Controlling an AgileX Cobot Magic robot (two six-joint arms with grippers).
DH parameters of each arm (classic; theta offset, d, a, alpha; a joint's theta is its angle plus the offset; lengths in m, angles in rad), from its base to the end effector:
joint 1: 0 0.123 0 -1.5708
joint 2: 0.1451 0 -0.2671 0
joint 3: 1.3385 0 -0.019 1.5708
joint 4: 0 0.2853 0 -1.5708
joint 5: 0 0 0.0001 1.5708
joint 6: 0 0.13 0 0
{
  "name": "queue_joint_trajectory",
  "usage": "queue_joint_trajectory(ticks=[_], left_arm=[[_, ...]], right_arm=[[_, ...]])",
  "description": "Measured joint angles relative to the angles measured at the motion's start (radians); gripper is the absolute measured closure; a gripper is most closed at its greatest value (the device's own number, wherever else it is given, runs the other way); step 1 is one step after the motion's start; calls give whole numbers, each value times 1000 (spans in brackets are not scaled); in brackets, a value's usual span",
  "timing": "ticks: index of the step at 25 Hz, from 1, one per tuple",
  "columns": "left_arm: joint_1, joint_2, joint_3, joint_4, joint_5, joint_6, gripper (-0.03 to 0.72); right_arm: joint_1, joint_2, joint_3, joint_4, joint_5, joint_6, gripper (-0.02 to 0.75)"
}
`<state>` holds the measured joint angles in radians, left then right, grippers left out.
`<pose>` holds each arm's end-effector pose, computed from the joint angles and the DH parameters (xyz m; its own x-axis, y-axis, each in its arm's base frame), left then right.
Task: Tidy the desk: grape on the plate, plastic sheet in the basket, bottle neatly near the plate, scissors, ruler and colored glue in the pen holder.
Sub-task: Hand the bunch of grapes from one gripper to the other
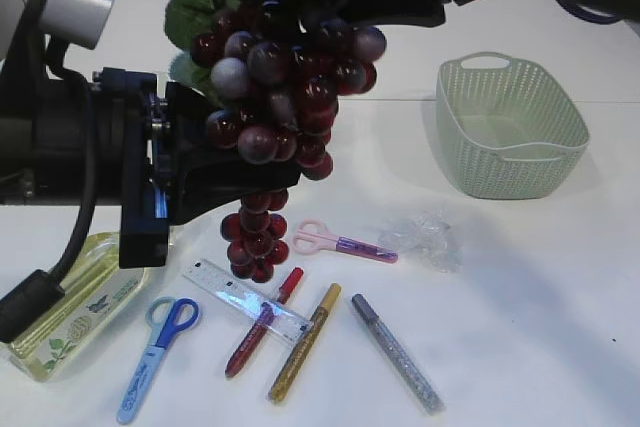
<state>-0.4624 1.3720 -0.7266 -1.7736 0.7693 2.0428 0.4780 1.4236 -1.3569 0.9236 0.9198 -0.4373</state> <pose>0.2527 -0.2250 0.2208 -0.1419 0.2278 -0.9633 0.9408 0.3337 -0.0597 0.2855 0.2409 0.3542 -0.7115 -0.1630 -0.6835 -0.6548 0.5065 0.5609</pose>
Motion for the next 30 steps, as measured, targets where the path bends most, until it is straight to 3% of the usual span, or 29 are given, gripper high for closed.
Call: queue_joint_trajectory(ticks=[4, 13, 19, 25, 30], left_arm=[[0, 0, 0, 0, 6, 8, 524], [0, 2, 0, 4, 11, 12, 524], [0, 2, 0, 4, 26, 12, 524], [4, 2, 0, 4, 27, 12, 524], [36, 2, 0, 4, 27, 12, 524]], right_arm=[[0, 0, -2, -61, -16, -2, 141], [0, -6, -4, -238, -59, -4, 145], [-21, -6, -4, -599, -29, 258, 174], [-74, -6, -4, -975, 168, 453, 174], [-113, -6, -4, -1139, 266, 522, 176]])
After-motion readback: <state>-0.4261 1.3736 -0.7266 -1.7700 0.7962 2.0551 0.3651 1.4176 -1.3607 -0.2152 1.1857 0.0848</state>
